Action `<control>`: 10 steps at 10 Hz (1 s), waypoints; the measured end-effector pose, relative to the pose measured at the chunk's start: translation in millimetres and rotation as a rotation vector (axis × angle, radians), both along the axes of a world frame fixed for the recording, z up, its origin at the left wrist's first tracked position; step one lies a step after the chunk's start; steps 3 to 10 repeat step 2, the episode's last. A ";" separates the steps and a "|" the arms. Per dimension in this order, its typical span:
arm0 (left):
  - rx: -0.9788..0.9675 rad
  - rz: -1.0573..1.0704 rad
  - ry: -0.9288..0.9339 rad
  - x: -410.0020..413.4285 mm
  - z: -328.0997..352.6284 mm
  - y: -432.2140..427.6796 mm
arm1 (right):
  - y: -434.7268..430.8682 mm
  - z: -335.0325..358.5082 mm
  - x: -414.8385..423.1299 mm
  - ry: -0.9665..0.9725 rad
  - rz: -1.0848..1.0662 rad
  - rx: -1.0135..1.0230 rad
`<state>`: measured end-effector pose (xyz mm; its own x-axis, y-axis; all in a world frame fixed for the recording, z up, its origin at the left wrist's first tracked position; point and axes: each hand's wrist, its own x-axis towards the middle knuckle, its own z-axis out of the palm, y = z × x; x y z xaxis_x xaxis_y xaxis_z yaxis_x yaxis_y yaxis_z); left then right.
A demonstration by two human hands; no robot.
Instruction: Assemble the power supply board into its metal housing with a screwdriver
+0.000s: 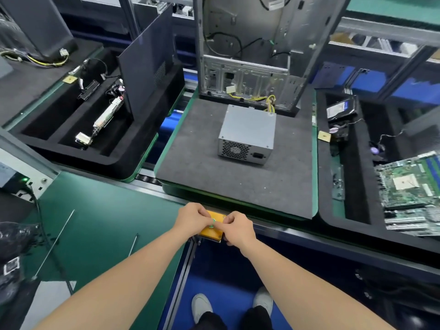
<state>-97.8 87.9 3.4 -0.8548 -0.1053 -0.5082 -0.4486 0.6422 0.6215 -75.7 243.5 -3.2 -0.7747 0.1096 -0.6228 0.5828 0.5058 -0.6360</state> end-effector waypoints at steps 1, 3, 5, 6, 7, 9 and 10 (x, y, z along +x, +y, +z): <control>-0.017 0.059 0.016 2.8 -3.4 4.6 | 12.6 2.0 3.9 -0.007 -0.019 -0.074; -0.018 0.098 0.066 12.0 -8.2 10.4 | 34.8 1.6 10.3 -0.041 -0.018 -0.124; -0.018 0.098 0.066 12.0 -8.2 10.4 | 34.8 1.6 10.3 -0.041 -0.018 -0.124; -0.018 0.098 0.066 12.0 -8.2 10.4 | 34.8 1.6 10.3 -0.041 -0.018 -0.124; -0.018 0.098 0.066 12.0 -8.2 10.4 | 34.8 1.6 10.3 -0.041 -0.018 -0.124; -0.018 0.098 0.066 12.0 -8.2 10.4 | 34.8 1.6 10.3 -0.041 -0.018 -0.124; -0.018 0.098 0.066 12.0 -8.2 10.4 | 34.8 1.6 10.3 -0.041 -0.018 -0.124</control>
